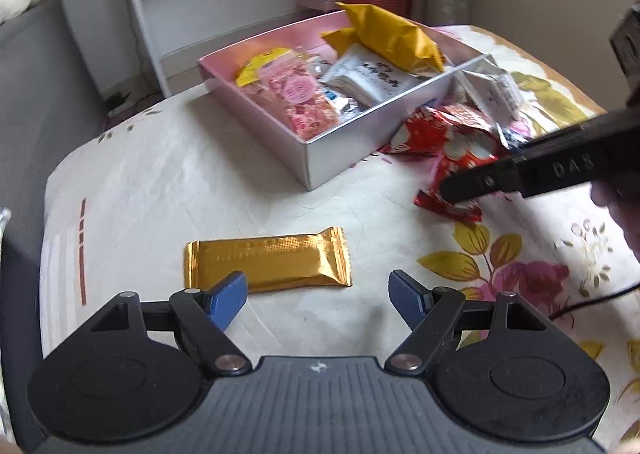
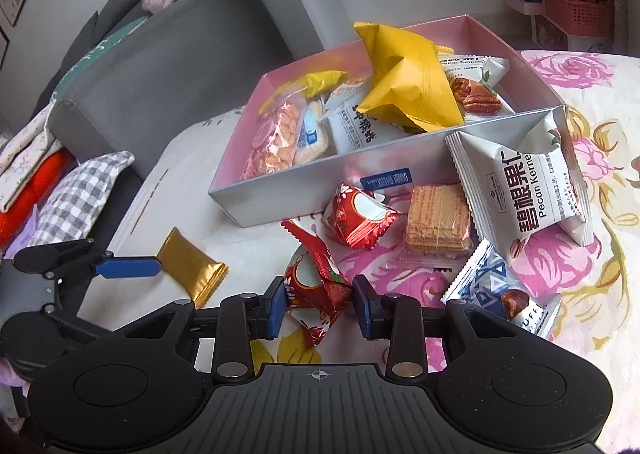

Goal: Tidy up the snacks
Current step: 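Grasp the gold bar packet with the left tool while the right tool grasps a red candy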

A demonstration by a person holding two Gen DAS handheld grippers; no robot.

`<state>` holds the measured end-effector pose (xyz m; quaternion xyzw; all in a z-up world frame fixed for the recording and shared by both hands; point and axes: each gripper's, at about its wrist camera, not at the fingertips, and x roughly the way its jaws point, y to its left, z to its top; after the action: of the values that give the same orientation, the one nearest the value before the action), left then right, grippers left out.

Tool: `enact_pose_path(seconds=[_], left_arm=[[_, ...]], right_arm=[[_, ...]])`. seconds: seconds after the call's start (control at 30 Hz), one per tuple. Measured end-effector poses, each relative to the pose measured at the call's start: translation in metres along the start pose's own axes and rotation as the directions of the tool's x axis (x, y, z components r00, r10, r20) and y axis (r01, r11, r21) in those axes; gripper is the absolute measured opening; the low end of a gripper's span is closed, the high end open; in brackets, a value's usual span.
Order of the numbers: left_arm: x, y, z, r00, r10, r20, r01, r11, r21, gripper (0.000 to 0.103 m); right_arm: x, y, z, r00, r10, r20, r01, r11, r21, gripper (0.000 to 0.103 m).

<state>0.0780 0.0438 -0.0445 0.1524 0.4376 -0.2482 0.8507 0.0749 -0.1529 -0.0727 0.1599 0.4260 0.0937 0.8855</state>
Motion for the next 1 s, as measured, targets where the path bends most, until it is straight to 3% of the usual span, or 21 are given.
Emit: enact_pose_path(seconds=[0.1, 0.17, 0.27, 0.4, 0.53, 0.7, 0.8, 0.93, 1.0], left_arm=[[0.001, 0.007, 0.005, 0.998, 0.048, -0.041, -0.054, 0.989, -0.138, 0.075], [0.003, 0.016, 0.008, 0.994, 0.075, -0.075, -0.091, 0.963, -0.253, 0.076], [0.012, 0.029, 0.01, 0.985, 0.099, -0.145, -0.152, 0.895, -0.42, 0.076], [0.02, 0.04, 0.013, 0.979, 0.123, -0.161, -0.197, 0.763, -0.616, 0.084], [0.029, 0.031, 0.022, 0.959, 0.206, -0.196, -0.284, 0.698, -0.658, 0.088], [0.041, 0.018, 0.03, 0.921, 0.324, -0.217, -0.386, 0.681, -0.622, 0.091], [0.041, 0.014, 0.03, 0.916, 0.349, -0.199, -0.393, 0.678, -0.621, 0.086], [0.03, 0.007, 0.028, 0.93, 0.332, -0.155, -0.359, 0.74, -0.569, 0.066], [0.03, 0.007, 0.028, 0.939, 0.312, -0.144, -0.338, 0.766, -0.546, 0.051]], right_arm=[[-0.005, 0.002, -0.001, 1.0, -0.002, -0.022, 0.002, 1.0, -0.015, 0.034], [-0.008, 0.004, 0.0, 0.999, 0.003, -0.044, -0.004, 1.0, -0.021, 0.034], [-0.011, 0.005, 0.001, 0.997, 0.013, -0.076, -0.016, 0.999, -0.031, 0.034], [-0.011, 0.004, 0.003, 0.994, 0.022, -0.104, -0.026, 0.999, -0.03, 0.034], [-0.01, 0.002, 0.003, 0.993, 0.02, -0.12, -0.023, 0.999, -0.027, 0.035], [-0.01, -0.004, 0.004, 0.984, 0.025, -0.176, -0.023, 1.0, 0.017, 0.035], [-0.013, -0.005, 0.004, 0.98, 0.018, -0.197, -0.012, 0.999, 0.03, 0.035], [-0.016, -0.008, 0.006, 0.977, 0.014, -0.214, -0.004, 0.999, 0.047, 0.035], [-0.017, -0.012, 0.008, 0.976, 0.016, -0.217, -0.003, 0.998, 0.062, 0.036]])
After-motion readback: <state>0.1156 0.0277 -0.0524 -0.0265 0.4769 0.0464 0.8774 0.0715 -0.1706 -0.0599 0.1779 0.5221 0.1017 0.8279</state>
